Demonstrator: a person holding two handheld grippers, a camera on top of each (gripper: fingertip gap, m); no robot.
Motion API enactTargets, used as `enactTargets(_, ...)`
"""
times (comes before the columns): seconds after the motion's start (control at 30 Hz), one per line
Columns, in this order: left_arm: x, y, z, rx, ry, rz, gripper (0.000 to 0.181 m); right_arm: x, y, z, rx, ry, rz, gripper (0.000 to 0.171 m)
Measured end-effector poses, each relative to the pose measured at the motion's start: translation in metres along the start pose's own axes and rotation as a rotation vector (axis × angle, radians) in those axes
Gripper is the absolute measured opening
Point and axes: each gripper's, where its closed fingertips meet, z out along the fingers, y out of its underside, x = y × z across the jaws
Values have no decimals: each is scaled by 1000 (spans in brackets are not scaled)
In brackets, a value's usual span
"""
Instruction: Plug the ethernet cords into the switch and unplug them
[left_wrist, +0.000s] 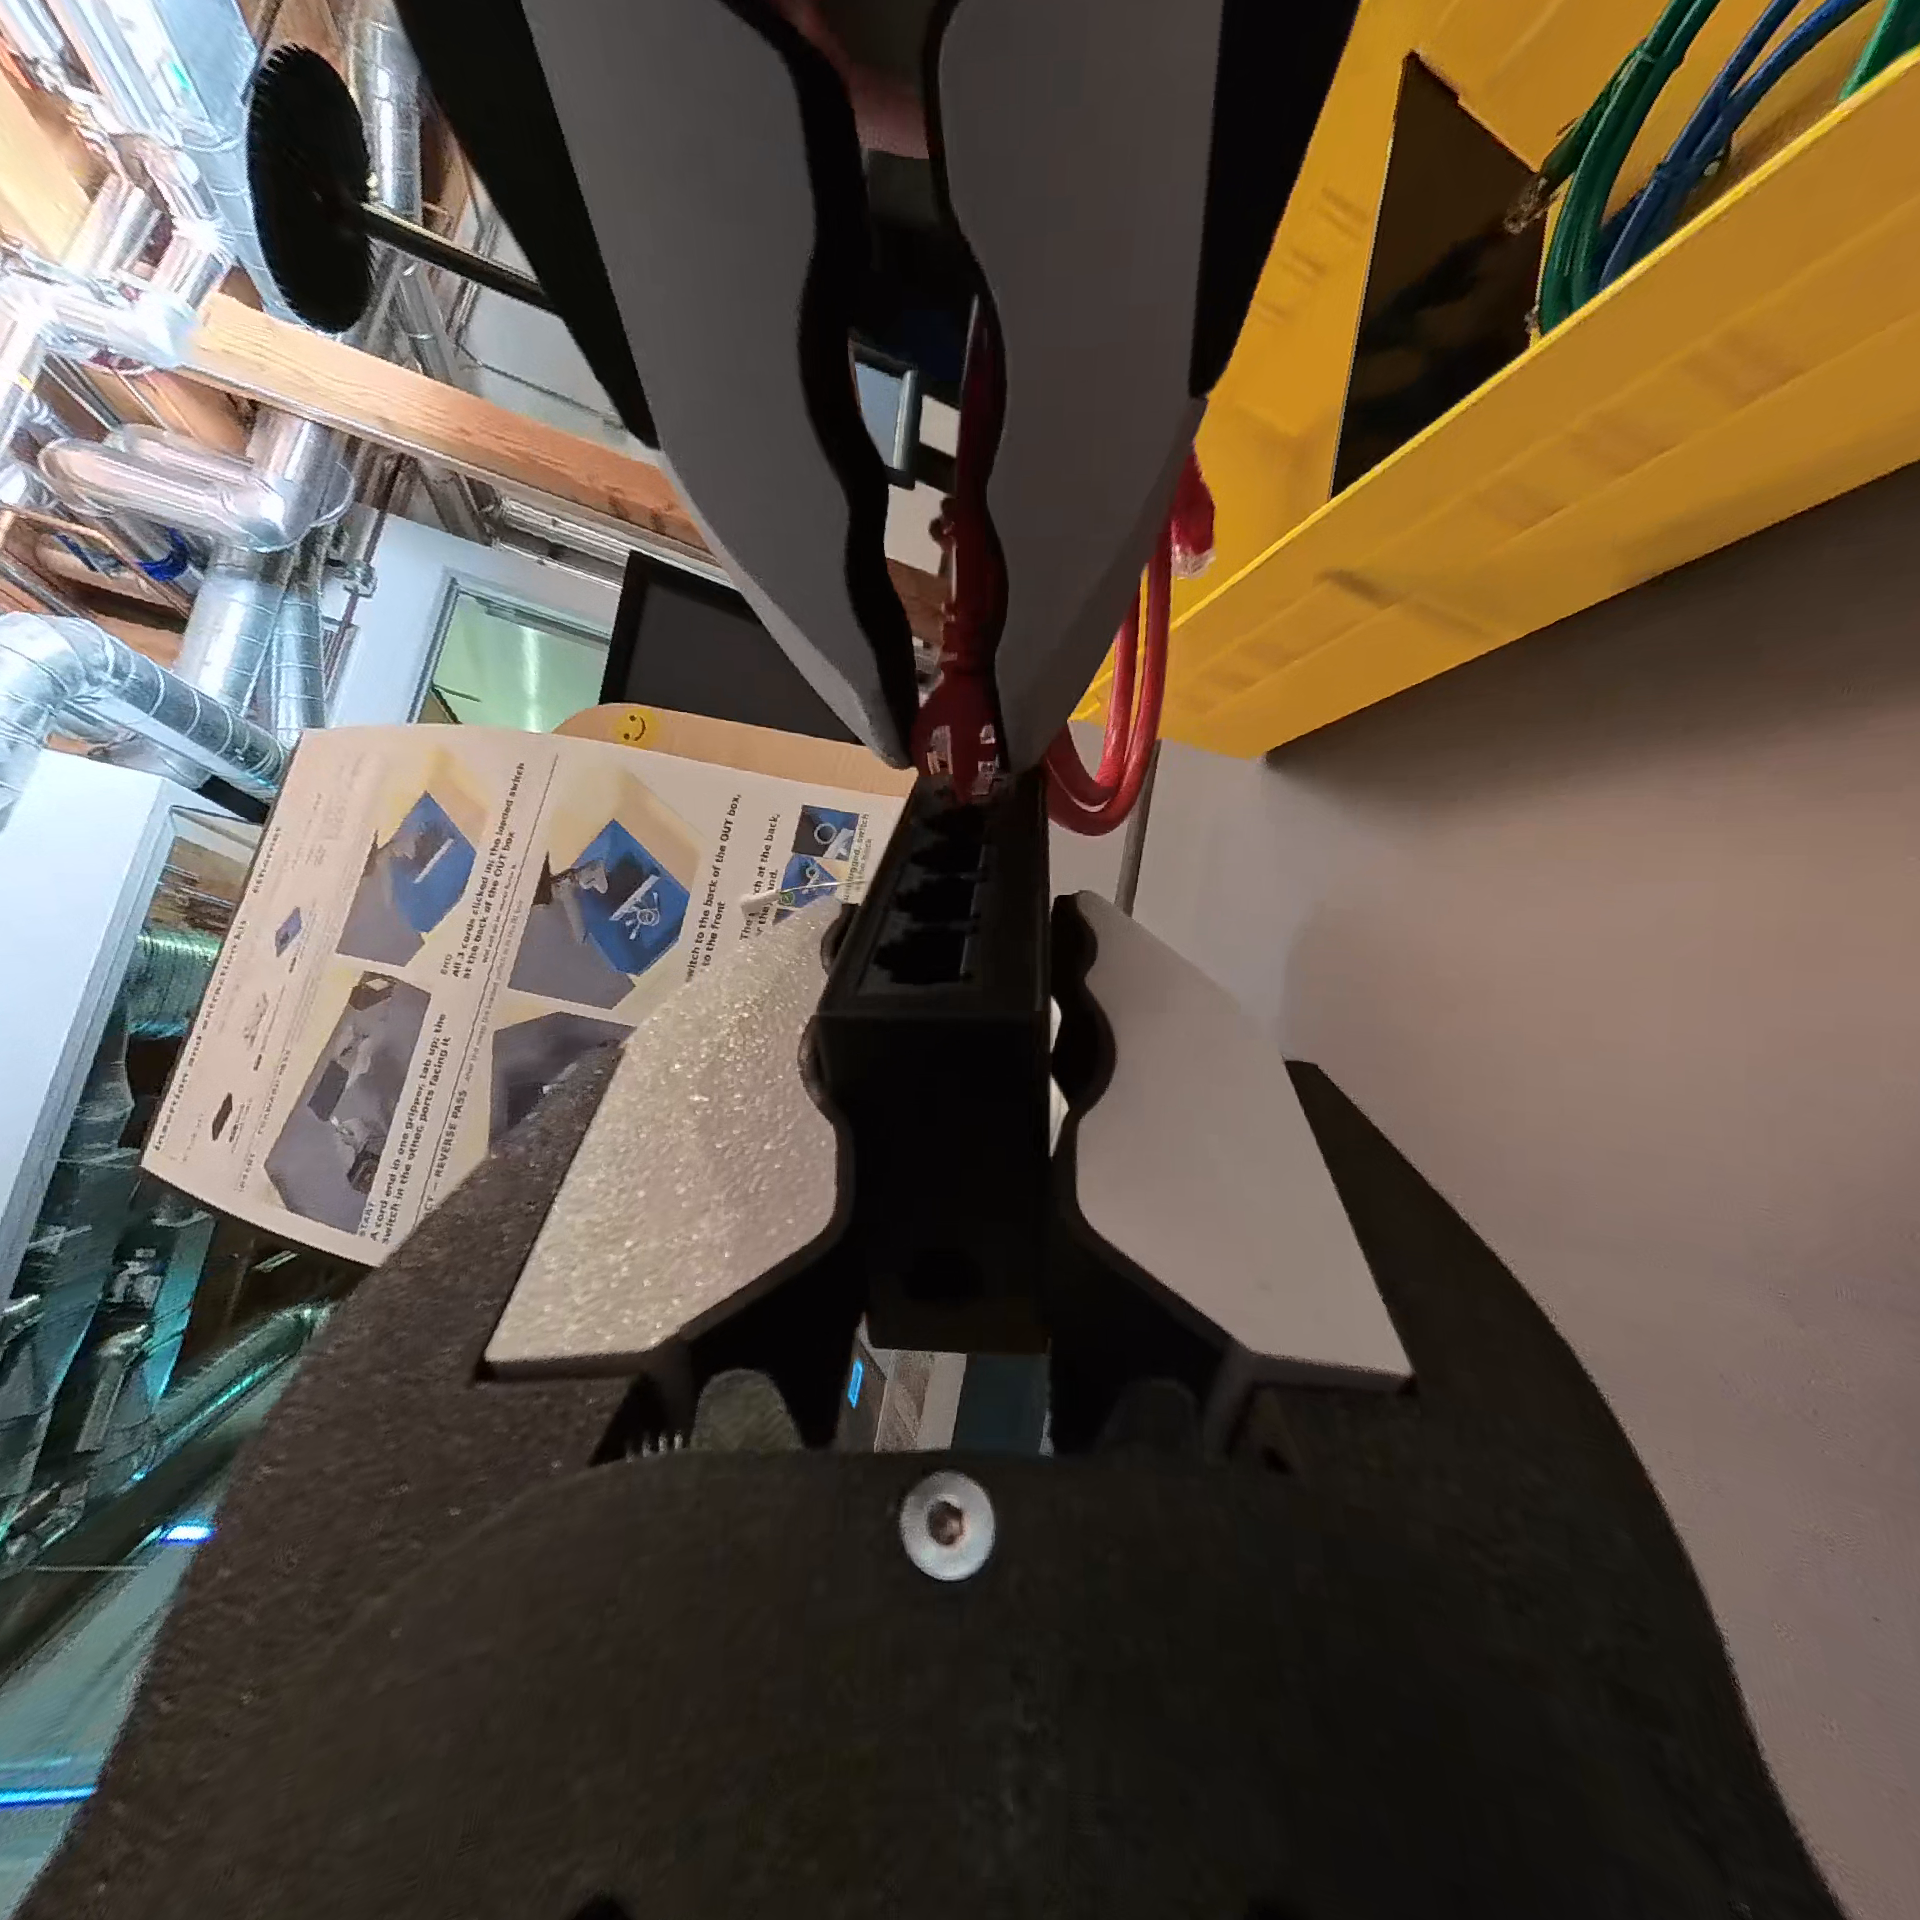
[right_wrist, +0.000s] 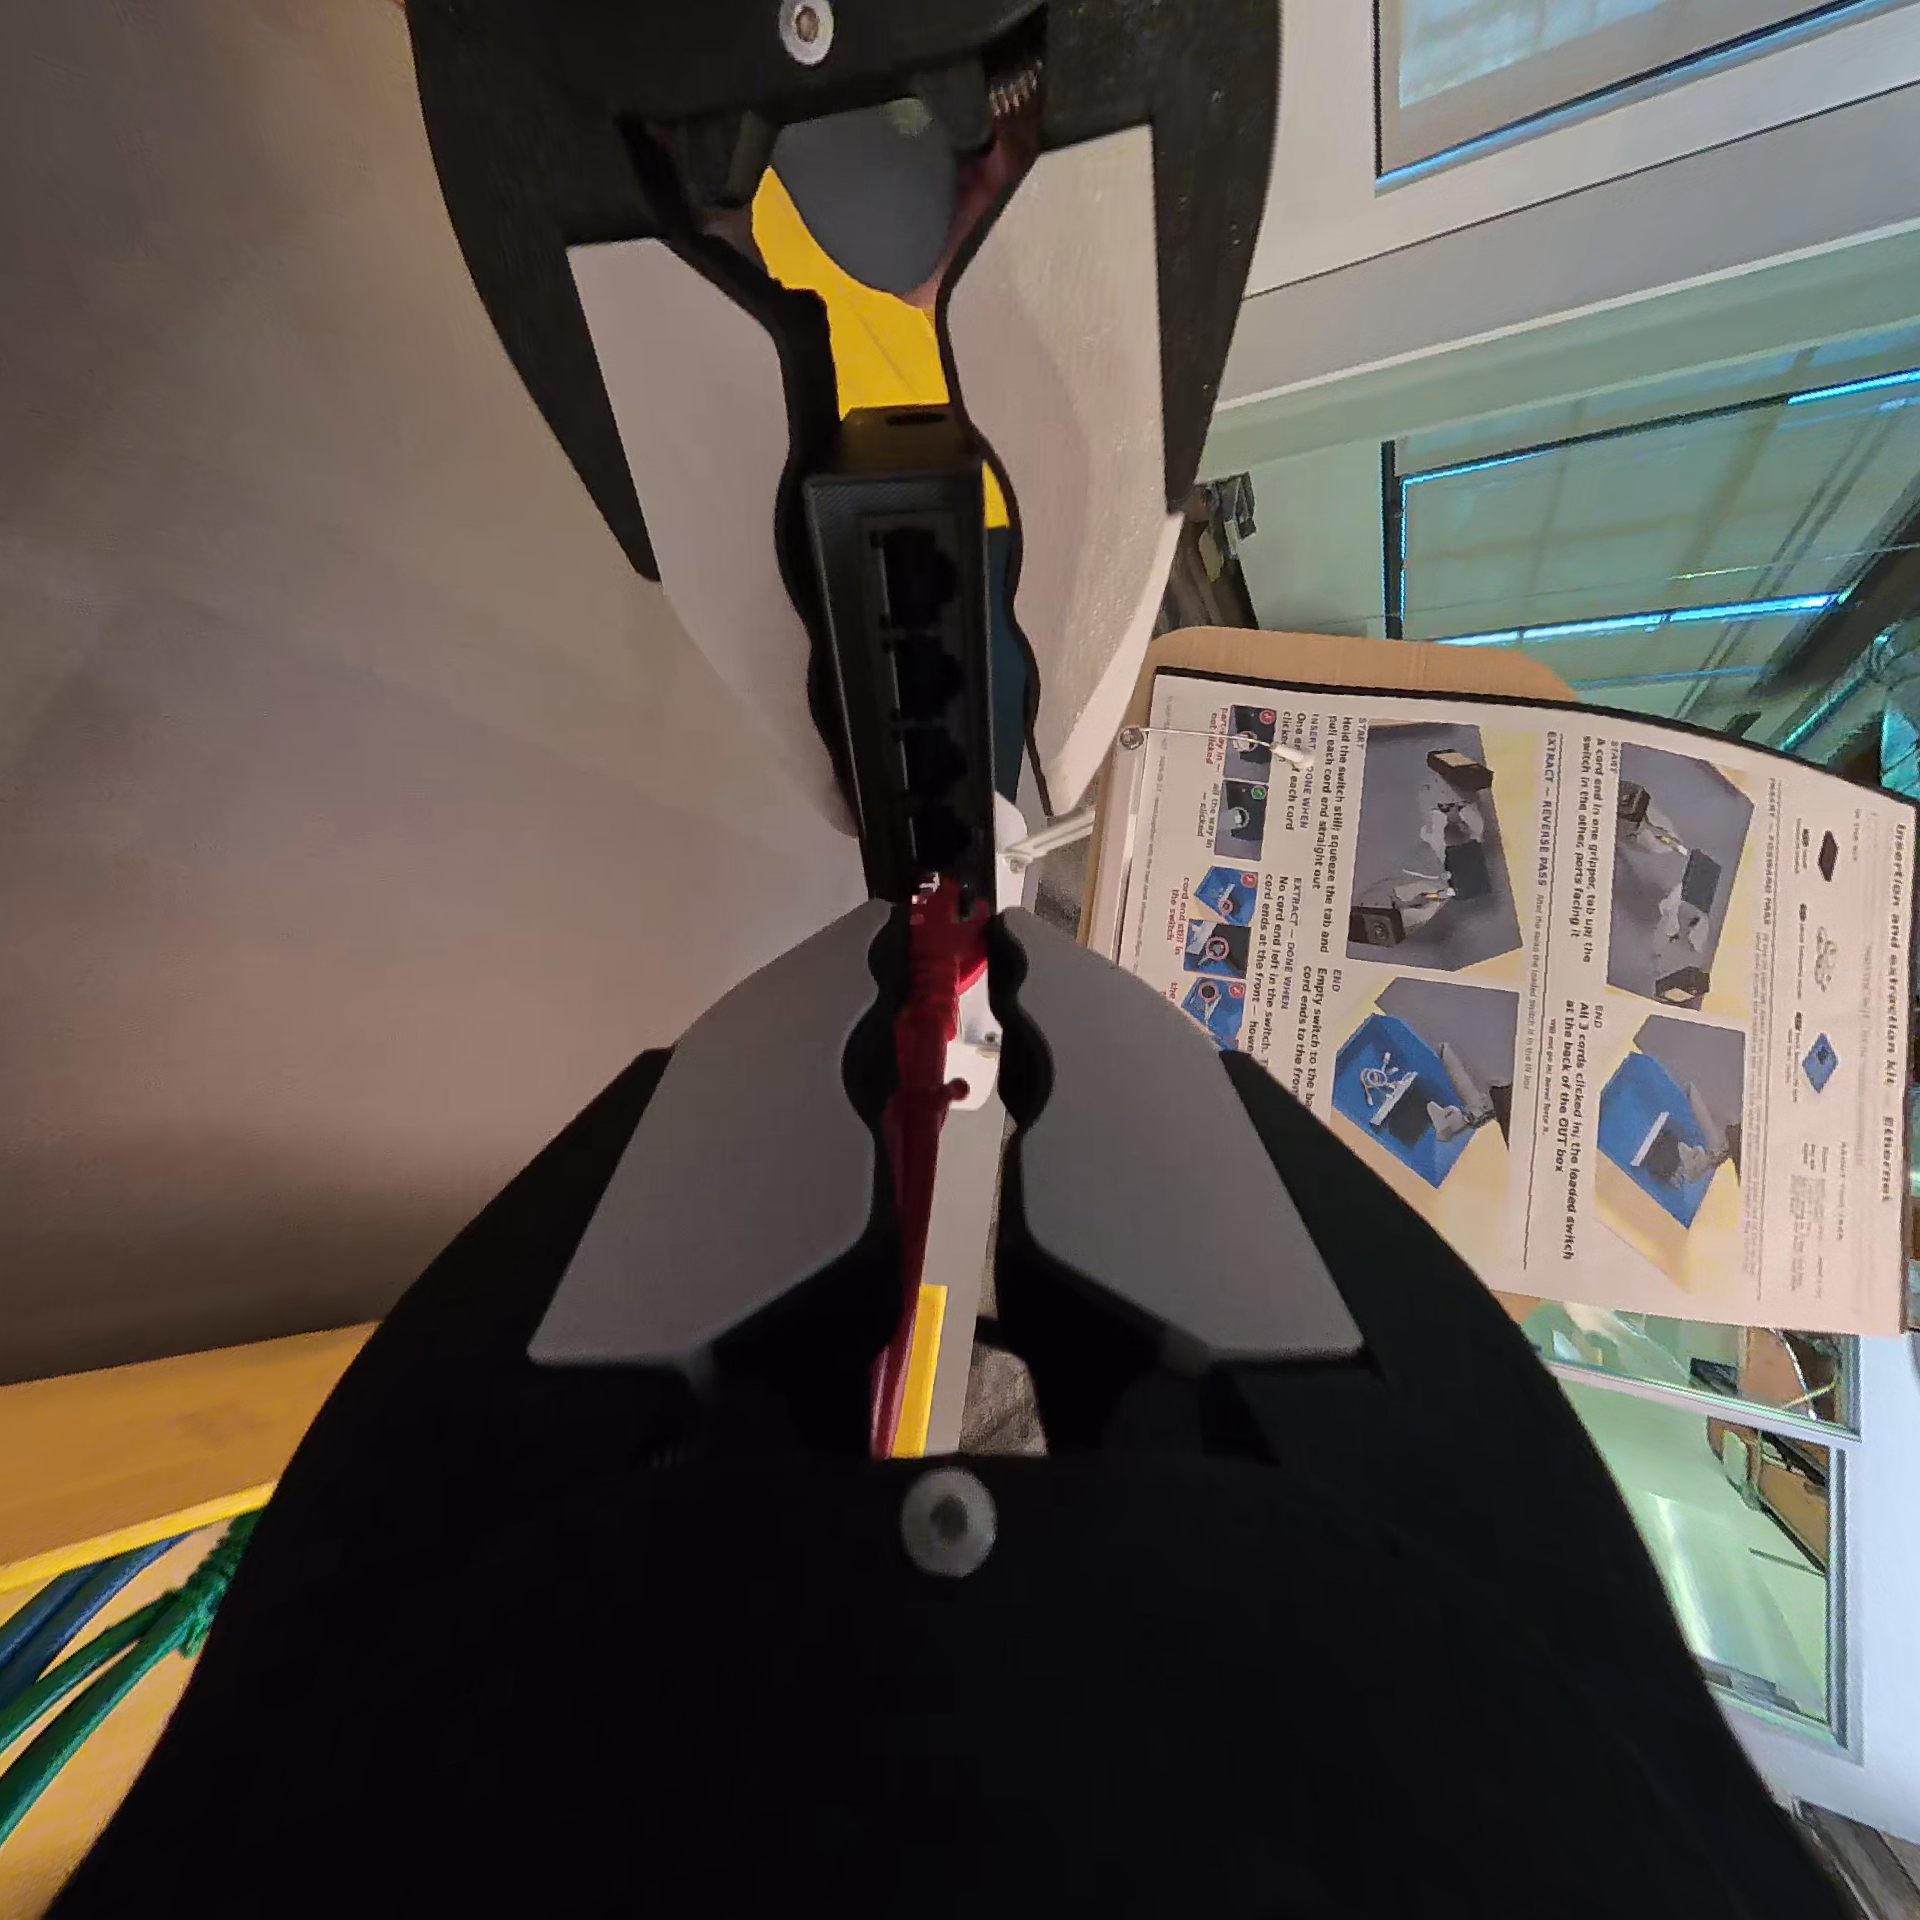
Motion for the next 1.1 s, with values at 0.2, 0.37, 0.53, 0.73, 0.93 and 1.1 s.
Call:
enactTargets(0.2, -7, -3, -5, -5, -20, 26, 36, 5, -6, -2, 63, 37, 22, 16)
enactTargets(0.37, -3, -4, -4, -18, 15, 13, 36, 2, -5, -3, 36, -2, 41, 15)
enactTargets(0.53, -12, -5, -5, -55, -105, 148, 45, 6, -7, -3, 28, 21, 30, 14)
enactTargets(0.73, -10, -1, -5, -84, -87, 141, 42, 4, -7, 0, 18, 12, 42, 14)
enactTargets(0.93, 0, 6, 2, -93, -26, 130, 41, -8, 0, 6, -25, -63, 70, 14)
enactTargets(1.1, 4, 6, 4, -86, -27, 137, 40, -14, 3, 6, -26, -104, 105, 15)
